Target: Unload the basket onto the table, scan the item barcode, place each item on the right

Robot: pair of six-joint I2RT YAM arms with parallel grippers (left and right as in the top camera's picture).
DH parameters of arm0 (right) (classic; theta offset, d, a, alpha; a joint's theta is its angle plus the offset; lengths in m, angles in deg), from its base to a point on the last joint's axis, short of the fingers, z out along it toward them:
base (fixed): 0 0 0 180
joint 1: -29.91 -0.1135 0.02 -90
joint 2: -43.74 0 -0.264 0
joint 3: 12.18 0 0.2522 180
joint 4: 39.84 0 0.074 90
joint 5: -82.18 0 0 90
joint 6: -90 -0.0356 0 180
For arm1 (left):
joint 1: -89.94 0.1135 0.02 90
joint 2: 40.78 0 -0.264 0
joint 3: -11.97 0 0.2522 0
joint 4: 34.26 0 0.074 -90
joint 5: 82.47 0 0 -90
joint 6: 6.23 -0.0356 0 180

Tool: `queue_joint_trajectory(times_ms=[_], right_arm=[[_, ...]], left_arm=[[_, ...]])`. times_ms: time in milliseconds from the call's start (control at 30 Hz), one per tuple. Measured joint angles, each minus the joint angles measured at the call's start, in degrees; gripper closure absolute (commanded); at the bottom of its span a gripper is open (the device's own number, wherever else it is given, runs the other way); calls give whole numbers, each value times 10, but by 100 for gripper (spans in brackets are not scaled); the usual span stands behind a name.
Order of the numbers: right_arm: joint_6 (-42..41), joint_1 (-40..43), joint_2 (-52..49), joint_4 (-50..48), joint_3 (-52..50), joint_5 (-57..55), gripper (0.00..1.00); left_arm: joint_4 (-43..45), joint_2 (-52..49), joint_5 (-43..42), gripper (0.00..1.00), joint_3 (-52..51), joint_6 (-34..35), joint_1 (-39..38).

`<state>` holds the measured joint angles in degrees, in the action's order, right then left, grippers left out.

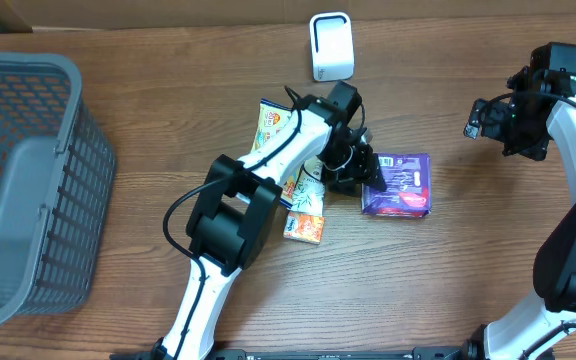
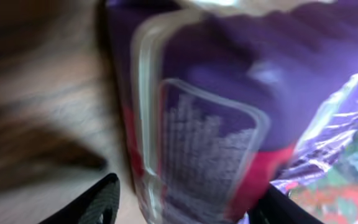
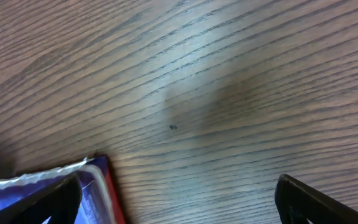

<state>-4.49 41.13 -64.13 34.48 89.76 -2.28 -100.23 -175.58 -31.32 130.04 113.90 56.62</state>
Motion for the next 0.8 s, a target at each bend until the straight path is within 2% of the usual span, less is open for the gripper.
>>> queue_joint_trajectory(times_ms=[33,100,133,567,667,800], right_arm=[[0,0,0,0,0,0,0],[0,0,0,0,0,0,0],[0,0,0,0,0,0,0],[0,0,0,0,0,0,0],[0,0,0,0,0,0,0],[0,0,0,0,0,0,0]], left_arm=[[21,0,-2,43,-6,14,-2],[65,0,-3,74,-17,42,-7],[78,1,-4,96,-21,56,-9],[94,13,-6,96,-23,78,-11],[54,13,8,96,-8,69,-8],[-37,20,97,96,40,40,-4]])
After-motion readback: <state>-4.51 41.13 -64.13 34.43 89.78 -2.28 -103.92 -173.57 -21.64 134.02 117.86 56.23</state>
